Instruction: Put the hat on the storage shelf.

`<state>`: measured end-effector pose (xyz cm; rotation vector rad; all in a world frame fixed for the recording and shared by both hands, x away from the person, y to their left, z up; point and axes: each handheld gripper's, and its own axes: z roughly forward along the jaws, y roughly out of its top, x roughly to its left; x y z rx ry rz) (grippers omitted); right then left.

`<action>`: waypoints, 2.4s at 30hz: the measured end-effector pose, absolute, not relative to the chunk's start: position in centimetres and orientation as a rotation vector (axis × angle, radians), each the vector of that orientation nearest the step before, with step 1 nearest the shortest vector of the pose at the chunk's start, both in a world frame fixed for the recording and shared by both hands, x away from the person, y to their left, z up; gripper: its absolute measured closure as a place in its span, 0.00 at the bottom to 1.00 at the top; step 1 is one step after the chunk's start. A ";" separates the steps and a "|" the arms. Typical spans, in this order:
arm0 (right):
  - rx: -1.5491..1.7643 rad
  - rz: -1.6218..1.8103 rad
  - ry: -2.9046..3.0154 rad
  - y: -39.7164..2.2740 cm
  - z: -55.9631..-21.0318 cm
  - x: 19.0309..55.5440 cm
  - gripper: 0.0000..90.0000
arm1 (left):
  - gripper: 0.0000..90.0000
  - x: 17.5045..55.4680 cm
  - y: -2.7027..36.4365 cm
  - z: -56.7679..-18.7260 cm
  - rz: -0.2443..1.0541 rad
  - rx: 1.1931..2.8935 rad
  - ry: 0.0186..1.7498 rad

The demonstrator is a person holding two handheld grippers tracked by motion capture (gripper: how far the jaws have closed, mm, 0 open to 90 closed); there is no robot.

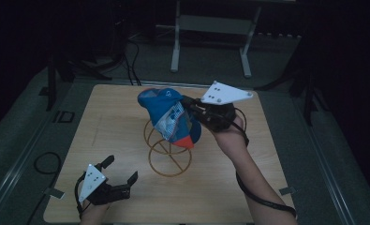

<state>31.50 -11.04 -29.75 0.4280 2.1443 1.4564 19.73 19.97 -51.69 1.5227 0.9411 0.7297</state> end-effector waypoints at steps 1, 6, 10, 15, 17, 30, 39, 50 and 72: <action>0.425 1.457 2.152 -10.7 -29.9 31.6 1.00 | 0.02 19.7 20.0 -51.8 0.731 1.524 0.943; 0.430 1.466 2.200 -9.7 -30.6 32.0 1.00 | 0.02 19.7 19.9 -52.2 0.716 1.532 0.945; 0.426 1.458 2.236 -9.2 -31.1 32.3 1.00 | 0.02 19.7 19.8 -52.4 0.712 1.539 0.943; 0.438 1.452 2.264 -8.8 -31.9 32.9 1.00 | 0.02 19.7 19.7 -52.5 0.710 1.557 0.935; 0.449 1.464 2.267 -8.8 -32.1 33.0 1.00 | 0.02 19.7 19.7 -52.5 0.709 1.556 0.935; 0.460 1.445 2.327 -8.8 -33.8 33.2 0.92 | 0.02 19.6 19.8 -52.8 0.698 1.579 0.926; 0.526 1.454 2.323 -10.5 -34.7 33.7 0.81 | 0.02 19.7 19.8 -52.9 0.694 1.575 0.934; 0.548 1.502 2.308 -12.8 -35.2 33.0 0.74 | 0.02 19.7 19.7 -53.0 0.686 1.581 0.933; 0.650 1.544 2.256 -17.4 -36.9 33.0 0.34 | 0.02 19.7 19.6 -53.1 0.675 1.579 0.928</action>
